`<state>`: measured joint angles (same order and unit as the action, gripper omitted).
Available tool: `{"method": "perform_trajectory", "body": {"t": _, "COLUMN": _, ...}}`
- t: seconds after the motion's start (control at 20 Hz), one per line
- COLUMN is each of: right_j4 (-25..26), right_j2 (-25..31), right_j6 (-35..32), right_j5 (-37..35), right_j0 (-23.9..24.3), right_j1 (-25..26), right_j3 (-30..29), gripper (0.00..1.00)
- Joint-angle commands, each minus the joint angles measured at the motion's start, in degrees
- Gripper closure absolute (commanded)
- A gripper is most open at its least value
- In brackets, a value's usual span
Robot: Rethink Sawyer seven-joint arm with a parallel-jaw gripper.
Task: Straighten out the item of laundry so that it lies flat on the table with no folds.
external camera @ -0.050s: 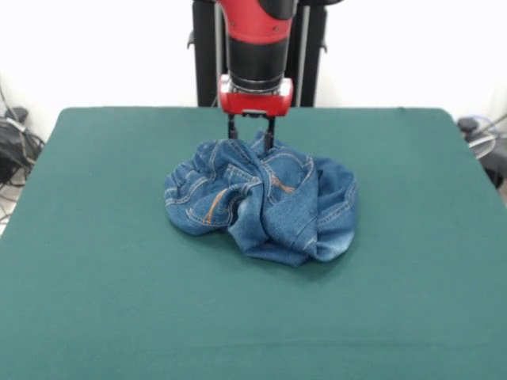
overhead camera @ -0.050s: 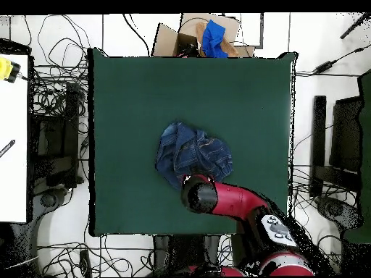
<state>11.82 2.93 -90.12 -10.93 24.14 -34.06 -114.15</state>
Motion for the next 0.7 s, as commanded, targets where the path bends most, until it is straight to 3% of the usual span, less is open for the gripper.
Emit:
{"method": "perform_trajectory", "body": {"t": 0.05, "right_j4": 3.91, "right_j2": 7.69, "right_j6": -0.96, "right_j5": -2.17, "right_j0": 1.25, "right_j1": 0.21, "right_j3": 0.45, "gripper": 0.0}}
{"method": "perform_trajectory", "body": {"t": 0.4, "right_j4": 6.6, "right_j2": 6.74, "right_j6": -3.66, "right_j5": 3.3, "right_j0": 0.61, "right_j1": 4.29, "right_j3": 1.0, "gripper": 0.0}}
{"method": "perform_trajectory", "body": {"t": 0.7, "right_j4": 6.49, "right_j2": 6.82, "right_j6": -5.14, "right_j5": 3.17, "right_j0": -0.22, "right_j1": 3.07, "right_j3": 0.72, "gripper": 0.0}}
